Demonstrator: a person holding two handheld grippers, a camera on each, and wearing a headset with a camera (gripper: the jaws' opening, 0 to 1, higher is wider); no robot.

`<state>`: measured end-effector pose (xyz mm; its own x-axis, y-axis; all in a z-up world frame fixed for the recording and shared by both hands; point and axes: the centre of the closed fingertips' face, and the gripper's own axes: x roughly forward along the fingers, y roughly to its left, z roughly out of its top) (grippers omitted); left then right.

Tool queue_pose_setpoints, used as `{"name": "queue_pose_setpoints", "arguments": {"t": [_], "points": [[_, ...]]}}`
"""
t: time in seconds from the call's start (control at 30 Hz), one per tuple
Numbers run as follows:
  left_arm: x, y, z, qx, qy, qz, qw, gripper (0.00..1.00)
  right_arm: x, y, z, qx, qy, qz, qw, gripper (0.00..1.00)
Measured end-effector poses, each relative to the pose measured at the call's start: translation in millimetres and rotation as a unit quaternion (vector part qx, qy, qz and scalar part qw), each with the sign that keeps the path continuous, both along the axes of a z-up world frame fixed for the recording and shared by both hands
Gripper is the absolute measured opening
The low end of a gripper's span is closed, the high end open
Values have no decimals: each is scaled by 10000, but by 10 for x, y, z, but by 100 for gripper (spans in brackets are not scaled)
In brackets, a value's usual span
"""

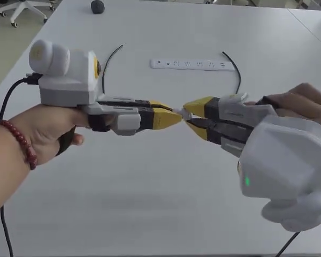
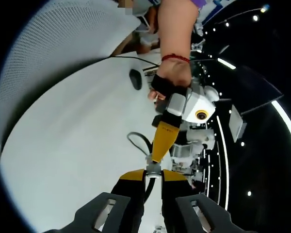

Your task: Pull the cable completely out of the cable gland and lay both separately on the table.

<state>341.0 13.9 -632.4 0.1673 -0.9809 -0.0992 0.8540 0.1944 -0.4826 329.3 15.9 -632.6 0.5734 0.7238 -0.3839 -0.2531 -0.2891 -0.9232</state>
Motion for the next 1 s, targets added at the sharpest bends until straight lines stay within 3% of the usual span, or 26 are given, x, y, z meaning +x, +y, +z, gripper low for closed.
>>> {"name": "queue_pose_setpoints", "arguments": {"t": [0.13,0.23,0.3,0.43,0.5,0.53,0.6,0.63,0.7,0.73,0.77,0.83,0.87,0.93,1.0], "points": [[-19,7,-3,-77,169,-14,9998,15,-14,5,11,-120,-165,101,9997,6],[-27,21,5,-210,523,3,9984,15,-12,11,16,-202,-280,180,9992,6],[-30,27,11,-277,634,5,9976,15,-19,16,34,-206,-309,215,9991,6],[-31,38,49,-416,631,50,9971,15,-2,19,60,-172,-373,239,9989,6],[-30,36,45,-414,637,63,9971,15,-8,29,71,-109,-256,224,9994,6],[-31,35,37,-346,471,82,9983,15,-6,30,63,-78,-145,178,9997,7],[-33,35,28,-207,161,100,9996,15,-11,35,50,243,353,59,9991,7],[-16,37,39,-135,-72,142,9998,15,-3,26,50,384,547,-21,9978,7],[-28,29,15,59,-228,105,9997,15,8,20,15,579,1034,-133,9929,8],[-14,26,29,106,-446,125,9989,15,33,18,35,656,1067,-185,9920,8],[-31,18,32,122,-399,114,9991,15,27,19,20,665,1194,-197,9904,8],[-18,17,36,191,-554,118,9982,15,46,17,26,682,1203,-241,9901,8],[-14,18,30,194,-530,115,9983,15,48,17,28,704,1239,-260,9895,8],[-1,21,47,123,-459,145,9988,15,47,13,34,662,1086,-222,9916,7],[-7,28,46,60,-251,131,9996,15,31,13,29,639,1036,-164,9924,7]]}}
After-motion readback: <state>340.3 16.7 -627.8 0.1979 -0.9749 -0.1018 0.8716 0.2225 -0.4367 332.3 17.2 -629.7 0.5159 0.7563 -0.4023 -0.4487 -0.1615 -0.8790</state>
